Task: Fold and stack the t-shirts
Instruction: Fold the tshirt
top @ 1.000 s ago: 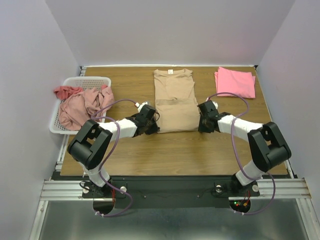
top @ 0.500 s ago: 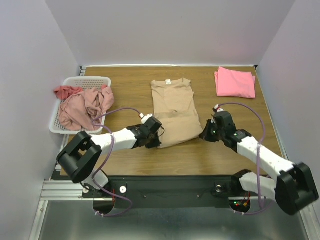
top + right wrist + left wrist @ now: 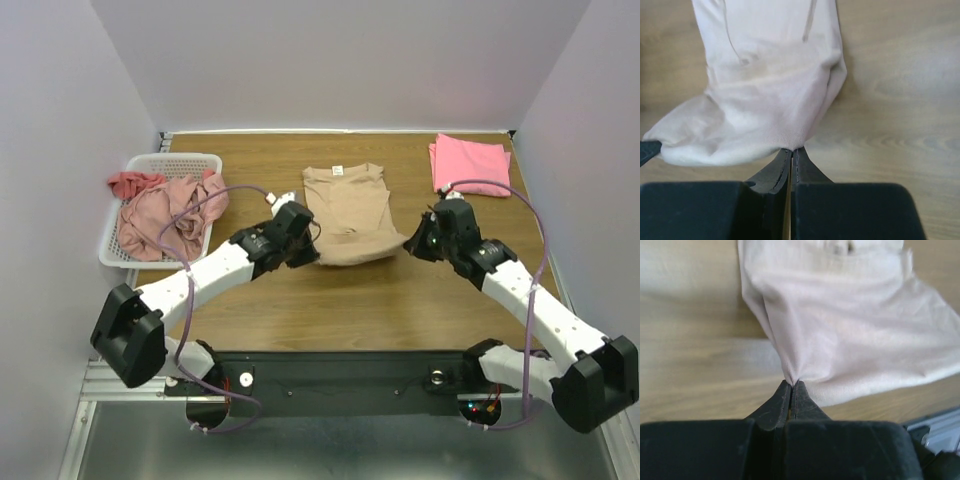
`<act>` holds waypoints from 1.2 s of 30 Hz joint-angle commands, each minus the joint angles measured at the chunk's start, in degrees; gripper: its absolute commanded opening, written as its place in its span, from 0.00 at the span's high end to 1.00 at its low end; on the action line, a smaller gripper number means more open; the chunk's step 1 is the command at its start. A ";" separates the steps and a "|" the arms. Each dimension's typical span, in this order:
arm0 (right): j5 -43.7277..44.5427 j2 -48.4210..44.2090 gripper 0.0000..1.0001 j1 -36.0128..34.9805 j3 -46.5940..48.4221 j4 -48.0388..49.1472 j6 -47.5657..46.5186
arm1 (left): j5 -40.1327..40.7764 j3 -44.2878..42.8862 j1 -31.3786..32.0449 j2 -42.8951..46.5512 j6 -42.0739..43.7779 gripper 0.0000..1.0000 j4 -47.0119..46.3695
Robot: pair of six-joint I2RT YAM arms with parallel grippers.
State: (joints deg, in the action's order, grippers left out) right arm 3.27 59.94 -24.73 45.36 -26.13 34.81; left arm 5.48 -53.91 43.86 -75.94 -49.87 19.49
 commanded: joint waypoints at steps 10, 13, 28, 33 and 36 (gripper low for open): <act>8.79 22.22 1.00 4.68 27.92 1.78 -3.60 | 2.26 -31.24 -12.03 -18.88 13.30 1.00 7.93; 5.62 26.97 1.00 7.40 32.32 3.10 -4.66 | 1.56 -37.04 -14.14 -23.01 15.41 1.00 8.55; -5.90 50.88 1.00 12.87 52.09 5.91 -8.79 | -3.98 -59.28 -21.97 -42.87 20.77 1.00 9.52; -5.55 57.56 1.00 13.48 57.63 5.83 -8.88 | -4.33 -62.98 -23.02 -47.89 21.48 1.00 8.73; -5.73 62.04 1.00 13.74 60.54 5.91 -8.88 | -5.12 -66.92 -23.90 -51.40 21.65 1.00 8.73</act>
State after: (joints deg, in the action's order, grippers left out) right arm -2.96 119.79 -12.34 102.00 -22.37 26.85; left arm 0.23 -115.28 21.52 -125.86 -30.24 28.49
